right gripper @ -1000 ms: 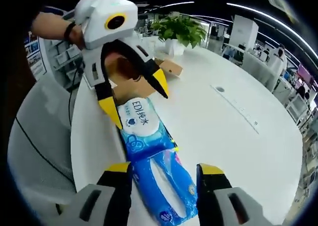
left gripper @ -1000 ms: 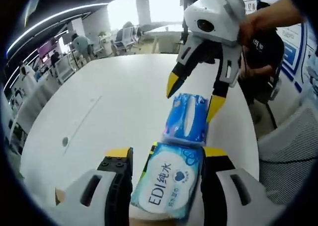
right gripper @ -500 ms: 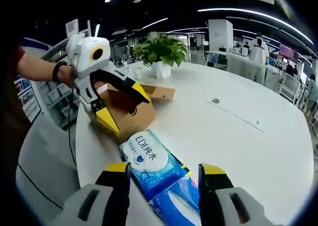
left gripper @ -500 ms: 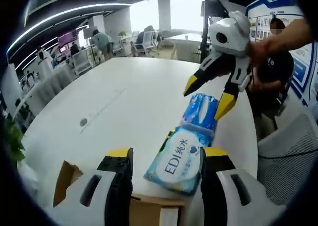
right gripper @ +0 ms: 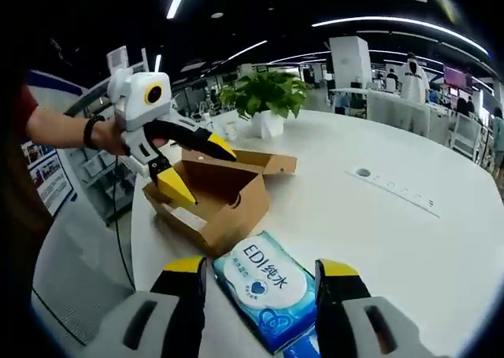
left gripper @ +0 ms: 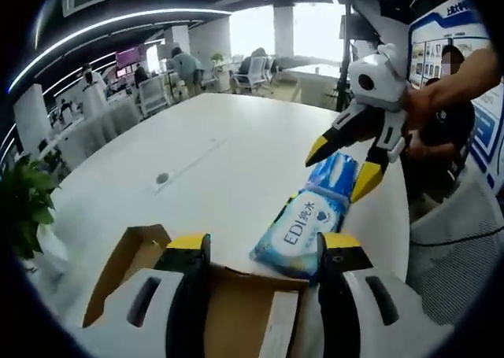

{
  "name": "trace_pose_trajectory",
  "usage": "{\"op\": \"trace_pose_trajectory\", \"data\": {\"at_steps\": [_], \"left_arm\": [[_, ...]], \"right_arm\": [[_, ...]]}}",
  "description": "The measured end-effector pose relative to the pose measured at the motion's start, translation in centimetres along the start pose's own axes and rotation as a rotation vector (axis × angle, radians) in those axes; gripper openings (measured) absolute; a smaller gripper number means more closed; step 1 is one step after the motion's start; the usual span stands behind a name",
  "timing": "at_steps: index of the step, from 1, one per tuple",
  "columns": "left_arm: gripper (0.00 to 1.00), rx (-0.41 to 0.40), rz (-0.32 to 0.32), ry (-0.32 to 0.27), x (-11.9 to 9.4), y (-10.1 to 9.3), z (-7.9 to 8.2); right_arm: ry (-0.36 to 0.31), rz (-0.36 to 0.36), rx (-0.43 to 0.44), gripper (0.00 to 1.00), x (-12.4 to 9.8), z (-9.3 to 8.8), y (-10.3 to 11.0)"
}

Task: Operate the shoe box by opening the lid, removing the specified soft item, and placing it in the target area until the item is outside and the box remains undamaged.

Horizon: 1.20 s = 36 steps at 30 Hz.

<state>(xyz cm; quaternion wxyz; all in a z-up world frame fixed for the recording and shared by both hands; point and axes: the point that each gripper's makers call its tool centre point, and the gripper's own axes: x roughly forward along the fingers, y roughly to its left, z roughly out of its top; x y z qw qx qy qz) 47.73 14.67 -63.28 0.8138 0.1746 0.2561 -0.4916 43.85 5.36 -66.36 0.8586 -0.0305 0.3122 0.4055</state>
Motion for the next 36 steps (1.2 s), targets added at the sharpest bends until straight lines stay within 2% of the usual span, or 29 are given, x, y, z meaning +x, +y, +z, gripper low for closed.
{"op": "trace_pose_trajectory", "data": {"at_steps": [4, 9, 14, 26, 36], "left_arm": [[0.55, -0.013, 0.019, -0.014, -1.1, 0.6, -0.1], [0.56, -0.038, 0.035, -0.021, -2.0, 1.6, -0.8], [0.56, -0.061, 0.066, -0.041, -3.5, 2.7, -1.2], [0.57, -0.143, 0.12, -0.067, -6.9, 3.9, -4.3], [0.6, -0.208, 0.174, -0.106, -10.4, 4.7, -6.5]], "right_arm": [[-0.001, 0.017, -0.01, 0.54, 0.6, 0.4, 0.8], [0.044, 0.05, -0.053, 0.54, 1.5, -0.1, 1.3], [0.024, 0.055, -0.047, 0.54, 1.8, 0.9, 1.6], [0.036, 0.093, -0.098, 0.54, 3.6, 1.7, 3.9], [0.025, 0.111, -0.093, 0.54, 5.1, 2.5, 5.4]]}}
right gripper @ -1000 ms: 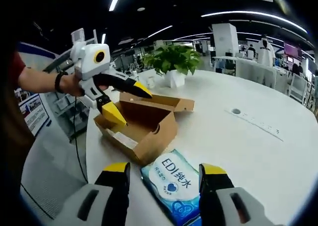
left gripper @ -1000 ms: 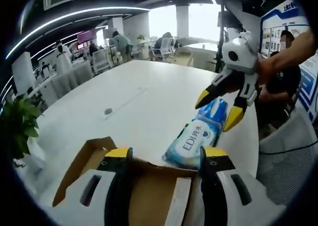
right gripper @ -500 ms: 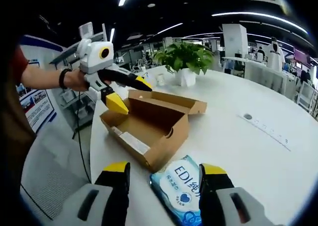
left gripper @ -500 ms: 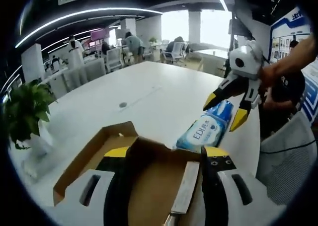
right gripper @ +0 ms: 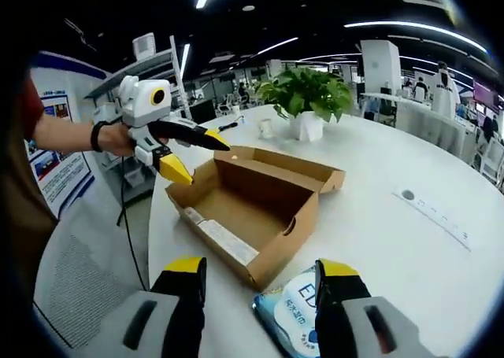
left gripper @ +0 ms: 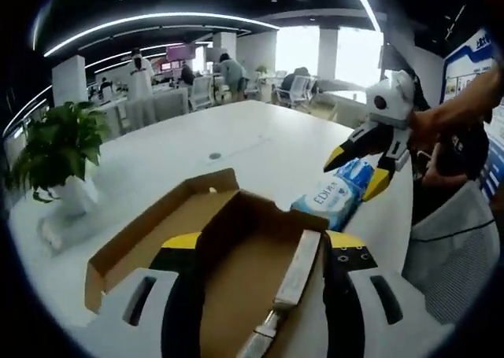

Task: Operate the shoe box by opening the lid, removing the specified soft item, and placing it in the target area until the item is outside and the box remains undamaged.

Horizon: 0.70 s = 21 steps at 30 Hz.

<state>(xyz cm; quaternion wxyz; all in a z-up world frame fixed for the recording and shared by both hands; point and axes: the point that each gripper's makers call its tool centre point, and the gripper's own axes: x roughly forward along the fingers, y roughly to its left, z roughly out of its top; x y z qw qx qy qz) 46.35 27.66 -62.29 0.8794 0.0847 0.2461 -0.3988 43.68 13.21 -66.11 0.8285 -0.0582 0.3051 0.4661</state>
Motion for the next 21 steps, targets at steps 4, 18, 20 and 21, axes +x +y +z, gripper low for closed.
{"op": "trace_pose_trajectory", "data": {"at_steps": [4, 18, 20, 21], "left_arm": [[0.6, -0.032, 0.019, -0.013, -1.2, 0.7, -0.7], [0.6, -0.064, 0.037, -0.034, -3.8, 1.1, -2.4], [0.6, -0.071, 0.044, -0.04, -4.1, 1.3, -2.6], [0.6, -0.078, 0.045, -0.044, -4.2, 1.3, -2.6]], "right_arm": [[0.01, 0.007, -0.007, 0.54, 0.9, 0.0, 0.7], [0.04, 0.009, -0.03, 0.53, 2.2, 0.7, 2.1], [0.039, 0.011, -0.017, 0.53, 2.4, 0.9, 2.3], [0.04, 0.015, -0.016, 0.53, 2.4, 0.9, 2.4]]}}
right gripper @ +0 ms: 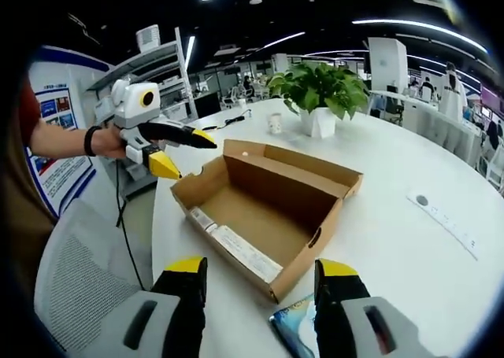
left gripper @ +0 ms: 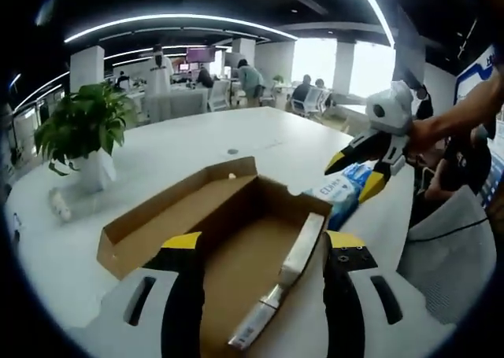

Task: Operate the shoe box by opening the lid, removing the specified soft item, and placing it in the target area until the item is outside and the box remains undamaged.

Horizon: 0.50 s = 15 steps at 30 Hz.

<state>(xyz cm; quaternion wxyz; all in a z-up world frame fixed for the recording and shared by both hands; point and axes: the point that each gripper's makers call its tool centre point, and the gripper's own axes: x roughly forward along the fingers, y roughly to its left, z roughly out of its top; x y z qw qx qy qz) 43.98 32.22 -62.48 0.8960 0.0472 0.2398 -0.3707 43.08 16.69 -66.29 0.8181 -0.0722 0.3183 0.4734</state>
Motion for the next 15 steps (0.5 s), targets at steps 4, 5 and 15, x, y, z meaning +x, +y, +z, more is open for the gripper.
{"op": "trace_pose_trajectory", "data": {"at_steps": [4, 5, 15], "left_arm": [[0.61, -0.008, -0.001, -0.006, -0.6, -0.2, -0.3], [0.62, -0.008, -0.002, -0.006, -0.7, -0.2, -0.4], [0.61, -0.021, 0.024, -0.017, -2.1, 0.3, -0.8]], "right_arm": [[0.007, 0.004, -0.007, 0.53, 0.3, 0.2, 0.1], [0.01, 0.005, -0.01, 0.53, 0.4, 0.3, 0.2], [0.059, 0.024, -0.072, 0.52, 1.5, 1.2, -0.2]]}}
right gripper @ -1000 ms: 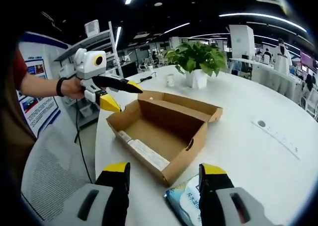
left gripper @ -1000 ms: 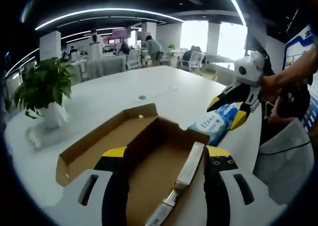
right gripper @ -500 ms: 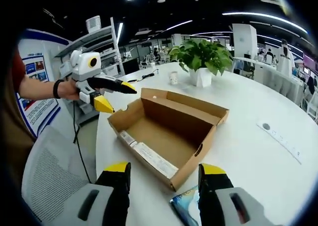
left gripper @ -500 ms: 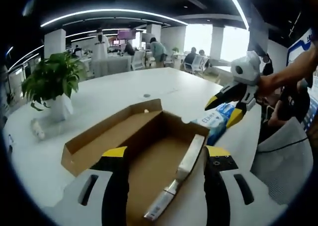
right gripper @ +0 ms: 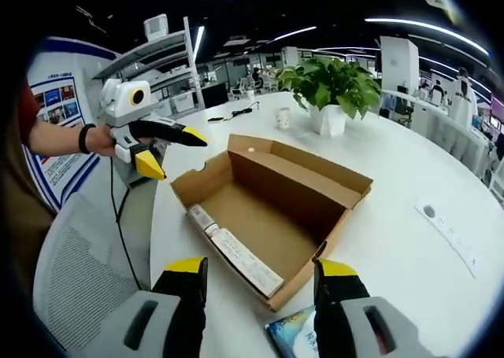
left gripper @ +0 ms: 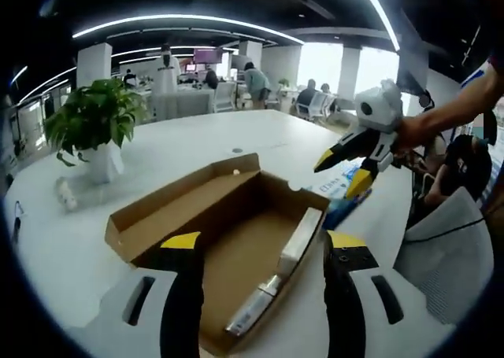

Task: Operate the shoe box by opening the lid, removing the specified soft item, and placing it in the target area until the item is outside and the box remains undamaged.

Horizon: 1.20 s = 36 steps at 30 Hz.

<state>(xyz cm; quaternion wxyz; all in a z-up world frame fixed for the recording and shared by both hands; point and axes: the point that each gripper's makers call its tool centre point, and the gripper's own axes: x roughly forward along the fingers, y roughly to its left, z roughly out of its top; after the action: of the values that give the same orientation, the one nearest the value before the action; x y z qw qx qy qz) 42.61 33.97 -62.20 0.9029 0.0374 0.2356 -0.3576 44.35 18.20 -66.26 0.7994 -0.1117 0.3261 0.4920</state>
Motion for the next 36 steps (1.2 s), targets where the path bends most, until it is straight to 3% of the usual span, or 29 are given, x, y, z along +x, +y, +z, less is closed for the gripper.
{"op": "trace_pose_trajectory", "data": {"at_steps": [12, 19, 26, 36], "left_arm": [[0.63, -0.005, -0.001, 0.008, -0.9, -0.6, -0.6], [0.63, -0.005, -0.004, 0.01, -1.7, -1.2, -0.9], [0.63, -0.01, 0.008, -0.005, -2.3, -1.0, -0.6], [0.63, -0.023, 0.022, -0.013, -2.5, -0.4, -0.5]], "right_arm": [[0.077, 0.018, -0.115, 0.51, 1.0, 1.3, -0.1], [0.221, 0.064, -0.31, 0.52, 2.7, 0.6, -0.1], [0.282, 0.099, -0.386, 0.53, 5.1, 1.2, -0.6], [0.417, 0.188, -0.55, 0.59, 6.8, -0.6, -0.1]]}}
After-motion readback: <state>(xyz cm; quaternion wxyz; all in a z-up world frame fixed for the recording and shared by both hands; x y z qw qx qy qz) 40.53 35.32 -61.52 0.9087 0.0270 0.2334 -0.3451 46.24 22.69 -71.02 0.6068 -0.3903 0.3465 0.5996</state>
